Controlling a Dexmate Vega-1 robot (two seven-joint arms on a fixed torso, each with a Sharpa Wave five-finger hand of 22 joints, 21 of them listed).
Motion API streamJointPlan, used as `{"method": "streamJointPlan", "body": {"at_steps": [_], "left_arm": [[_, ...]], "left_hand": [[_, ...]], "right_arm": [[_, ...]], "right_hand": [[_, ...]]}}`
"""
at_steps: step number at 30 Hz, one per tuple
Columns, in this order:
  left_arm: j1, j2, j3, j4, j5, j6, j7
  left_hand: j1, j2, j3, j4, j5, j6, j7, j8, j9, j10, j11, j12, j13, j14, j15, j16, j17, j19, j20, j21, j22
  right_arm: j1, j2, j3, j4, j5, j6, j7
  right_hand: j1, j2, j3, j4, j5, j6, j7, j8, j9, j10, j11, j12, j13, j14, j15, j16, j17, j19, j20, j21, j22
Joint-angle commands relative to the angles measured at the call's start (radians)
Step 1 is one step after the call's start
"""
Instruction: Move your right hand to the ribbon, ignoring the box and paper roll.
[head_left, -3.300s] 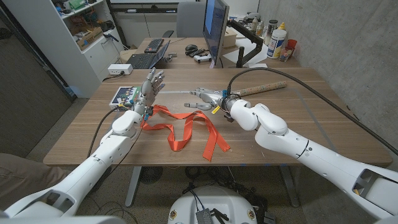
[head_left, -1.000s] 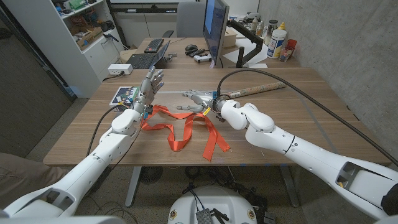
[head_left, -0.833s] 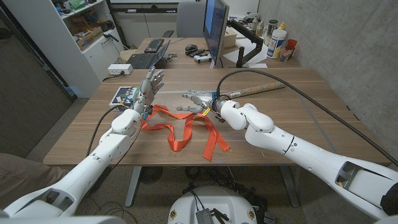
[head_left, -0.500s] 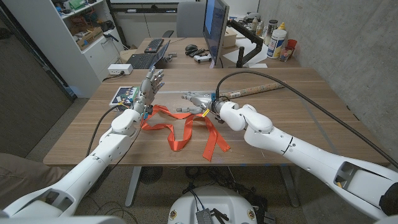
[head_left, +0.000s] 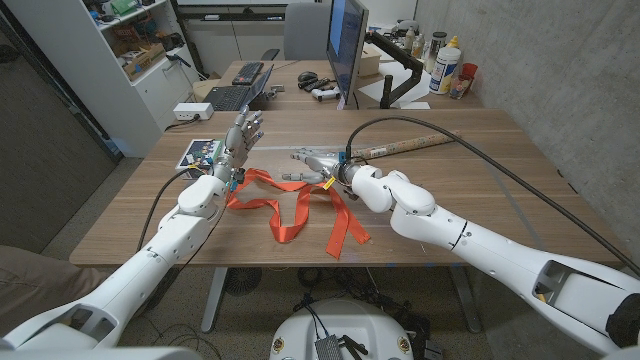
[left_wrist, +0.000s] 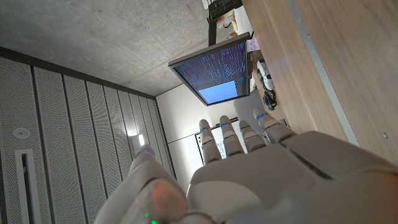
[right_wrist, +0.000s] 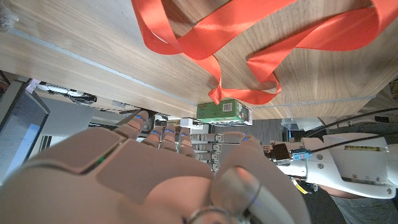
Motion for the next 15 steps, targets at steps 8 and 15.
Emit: {"method": "streamJointPlan", "body": {"at_steps": [8, 15], "left_arm": [[0.003, 0.018, -0.005, -0.016, 0.005, 0.011, 0.002], [0.003, 0.02, -0.004, -0.016, 0.003, 0.014, -0.003]], "left_hand": [[-0.005, 0.007, -0.002, 0.0, 0.01, 0.007, 0.005, 0.006, 0.005, -0.001, 0.001, 0.004, 0.006, -0.004, -0.069, 0.004, 0.001, 0.001, -0.007, -0.001, 0.0], [-0.005, 0.007, -0.003, 0.0, 0.01, 0.006, 0.004, 0.006, 0.005, -0.001, 0.002, 0.004, 0.006, -0.005, -0.068, 0.004, 0.001, 0.001, -0.007, -0.001, 0.0]], "right_arm": [[0.0, 0.031, -0.016, 0.057, 0.047, 0.023, -0.083], [-0.003, 0.039, -0.018, 0.072, 0.072, 0.026, -0.097]], "right_hand": [[0.005, 0.005, 0.001, -0.001, 0.004, -0.006, -0.003, 0.009, 0.005, -0.001, -0.004, 0.005, 0.002, -0.026, -0.001, 0.005, 0.002, -0.012, -0.001, 0.0, 0.005], [0.005, 0.006, 0.001, -0.001, 0.004, -0.006, -0.003, 0.009, 0.005, -0.001, -0.003, 0.006, 0.002, -0.027, -0.001, 0.005, 0.002, -0.012, -0.001, 0.0, 0.005]]}}
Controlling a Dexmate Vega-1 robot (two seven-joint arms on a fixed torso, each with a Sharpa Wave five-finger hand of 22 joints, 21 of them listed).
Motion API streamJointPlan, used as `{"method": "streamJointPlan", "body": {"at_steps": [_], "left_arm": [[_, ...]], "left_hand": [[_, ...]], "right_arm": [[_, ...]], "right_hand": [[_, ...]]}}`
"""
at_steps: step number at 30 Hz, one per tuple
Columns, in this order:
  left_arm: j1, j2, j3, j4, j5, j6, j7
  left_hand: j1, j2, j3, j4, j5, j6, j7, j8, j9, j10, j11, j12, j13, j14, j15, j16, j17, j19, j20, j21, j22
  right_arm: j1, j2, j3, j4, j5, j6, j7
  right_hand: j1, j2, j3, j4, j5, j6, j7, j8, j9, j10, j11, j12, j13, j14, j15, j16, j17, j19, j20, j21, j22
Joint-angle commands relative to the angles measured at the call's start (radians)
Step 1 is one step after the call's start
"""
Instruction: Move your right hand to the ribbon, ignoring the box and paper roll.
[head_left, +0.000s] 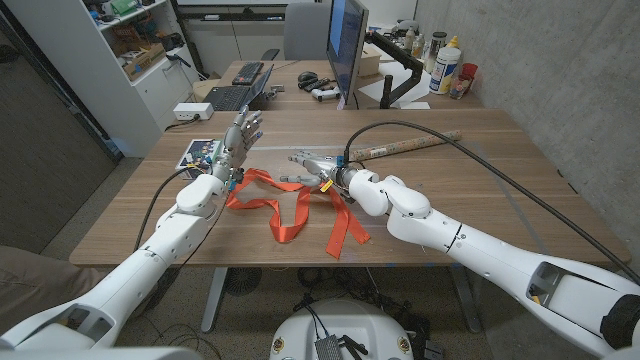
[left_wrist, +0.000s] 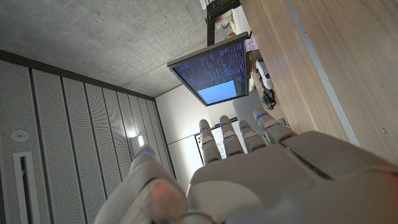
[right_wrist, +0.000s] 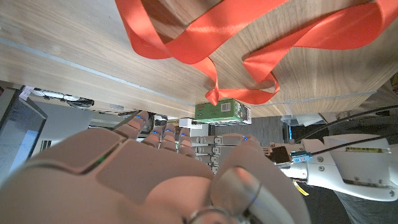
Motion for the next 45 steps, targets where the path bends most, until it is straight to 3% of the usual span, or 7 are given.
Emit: {"method": "streamJointPlan", "body": {"at_steps": [1, 23, 45], "left_arm": [[0.001, 0.006, -0.001, -0.003, 0.0, 0.005, -0.004], [0.005, 0.014, -0.004, -0.014, -0.002, 0.02, 0.003], [-0.001, 0.012, 0.009, -0.028, 0.006, 0.034, 0.003]], "left_hand": [[-0.005, 0.007, -0.003, 0.0, 0.01, 0.005, 0.005, 0.006, 0.005, -0.001, 0.001, 0.004, 0.006, -0.005, -0.068, 0.004, 0.001, 0.001, -0.007, -0.001, 0.0], [-0.006, 0.008, -0.005, 0.0, 0.011, 0.006, 0.005, 0.007, 0.005, -0.003, 0.004, 0.003, 0.006, -0.006, -0.067, 0.004, 0.001, 0.001, -0.007, -0.001, 0.0], [-0.033, 0.002, -0.02, 0.014, 0.008, 0.01, 0.007, 0.008, 0.005, -0.001, 0.004, 0.004, 0.006, -0.004, -0.069, 0.006, 0.003, 0.001, -0.006, 0.001, 0.001]], "right_arm": [[-0.002, 0.015, -0.008, 0.028, 0.029, 0.005, -0.028], [0.019, 0.028, -0.045, 0.067, 0.028, -0.013, -0.03], [0.026, 0.029, -0.084, 0.078, -0.039, -0.078, -0.008]], "right_hand": [[0.005, 0.006, 0.001, 0.0, 0.004, -0.002, 0.0, 0.01, 0.005, -0.002, -0.004, 0.006, 0.002, -0.027, -0.001, 0.005, 0.002, -0.012, -0.001, 0.0, 0.005], [0.005, 0.009, 0.001, 0.0, 0.004, 0.003, 0.0, 0.011, 0.005, -0.002, -0.006, 0.007, 0.002, -0.028, -0.001, 0.005, 0.002, -0.017, -0.002, -0.001, 0.005], [0.048, 0.01, 0.015, -0.026, 0.012, -0.005, -0.002, 0.013, 0.005, -0.014, -0.004, 0.004, 0.002, -0.038, -0.004, 0.002, 0.0, -0.025, -0.007, -0.002, 0.005]]}}
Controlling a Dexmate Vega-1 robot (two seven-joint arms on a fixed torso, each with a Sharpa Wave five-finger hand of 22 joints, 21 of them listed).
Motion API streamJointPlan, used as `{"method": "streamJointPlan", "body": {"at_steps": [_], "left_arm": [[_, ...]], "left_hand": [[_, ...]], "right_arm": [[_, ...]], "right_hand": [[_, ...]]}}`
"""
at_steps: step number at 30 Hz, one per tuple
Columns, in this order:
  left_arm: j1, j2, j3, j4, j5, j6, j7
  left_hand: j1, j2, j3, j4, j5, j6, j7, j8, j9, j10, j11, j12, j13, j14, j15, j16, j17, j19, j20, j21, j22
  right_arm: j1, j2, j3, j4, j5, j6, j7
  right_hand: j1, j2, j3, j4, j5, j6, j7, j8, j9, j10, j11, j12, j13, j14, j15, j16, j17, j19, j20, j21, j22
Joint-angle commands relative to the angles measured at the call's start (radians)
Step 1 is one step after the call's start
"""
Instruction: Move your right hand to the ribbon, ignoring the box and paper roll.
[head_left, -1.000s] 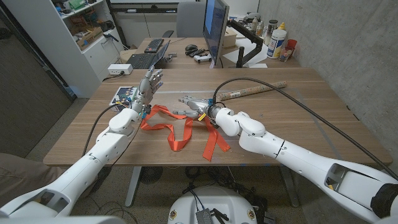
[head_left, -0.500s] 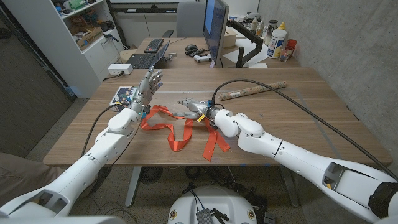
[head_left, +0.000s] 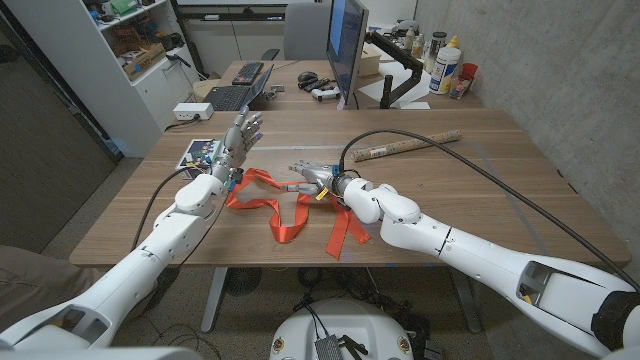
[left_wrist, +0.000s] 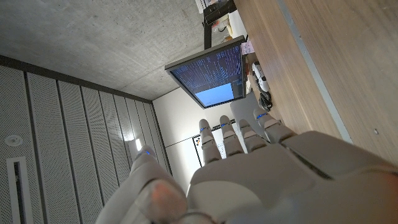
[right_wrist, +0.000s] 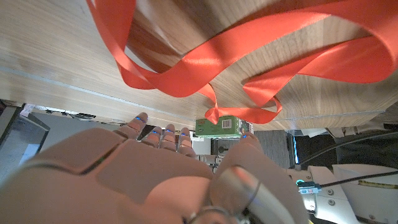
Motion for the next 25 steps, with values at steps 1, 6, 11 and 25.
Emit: {"method": "streamJointPlan", "body": {"at_steps": [1, 6, 11, 25], "left_arm": [[-0.008, -0.003, 0.009, -0.003, 0.007, 0.003, -0.004], [-0.012, -0.005, 0.012, 0.0, 0.007, 0.001, -0.008], [-0.009, -0.005, 0.01, -0.004, 0.006, 0.002, -0.004], [-0.009, -0.007, 0.008, 0.0, 0.005, -0.004, -0.006]], "left_hand": [[-0.007, -0.001, -0.004, 0.003, 0.008, 0.004, 0.002, 0.004, 0.005, 0.0, 0.004, 0.004, 0.006, -0.005, -0.069, 0.006, 0.003, 0.002, -0.006, 0.001, 0.001], [-0.011, -0.002, -0.006, 0.005, 0.008, 0.003, 0.001, 0.004, 0.005, 0.001, 0.005, 0.005, 0.006, -0.005, -0.07, 0.006, 0.003, 0.002, -0.006, 0.001, 0.001], [-0.014, -0.002, -0.009, 0.007, 0.008, 0.003, 0.001, 0.003, 0.005, -0.001, 0.003, 0.004, 0.006, -0.005, -0.07, 0.006, 0.003, 0.001, -0.006, 0.001, 0.001], [-0.02, -0.003, -0.014, 0.011, 0.008, 0.004, 0.003, 0.004, 0.005, -0.001, 0.005, 0.004, 0.006, -0.005, -0.07, 0.006, 0.003, 0.002, -0.006, 0.001, 0.001]], "right_arm": [[0.002, 0.001, -0.018, 0.006, -0.029, -0.035, 0.014], [0.002, -0.002, -0.023, -0.002, -0.039, -0.049, 0.025], [0.002, -0.002, -0.025, 0.001, -0.038, -0.051, 0.031], [0.012, 0.003, -0.033, 0.017, -0.038, -0.048, 0.043]], "right_hand": [[0.014, -0.004, -0.001, -0.01, 0.005, -0.005, -0.003, 0.005, 0.005, -0.008, 0.001, 0.004, 0.002, -0.039, -0.004, 0.002, 0.0, -0.005, -0.002, -0.002, 0.005], [0.021, -0.003, 0.001, -0.014, 0.006, -0.005, -0.003, 0.006, 0.005, -0.008, 0.001, 0.004, 0.002, -0.039, -0.005, 0.002, 0.0, -0.008, -0.002, -0.003, 0.004], [0.027, -0.003, 0.003, -0.018, 0.008, -0.006, -0.003, 0.006, 0.005, -0.009, 0.0, 0.004, 0.002, -0.04, -0.004, 0.002, 0.0, -0.009, -0.002, -0.003, 0.004], [0.043, 0.0, 0.009, -0.027, 0.011, -0.006, -0.004, 0.007, 0.005, -0.01, -0.002, 0.005, 0.002, -0.041, -0.004, 0.002, 0.0, -0.01, -0.002, -0.002, 0.004]]}}
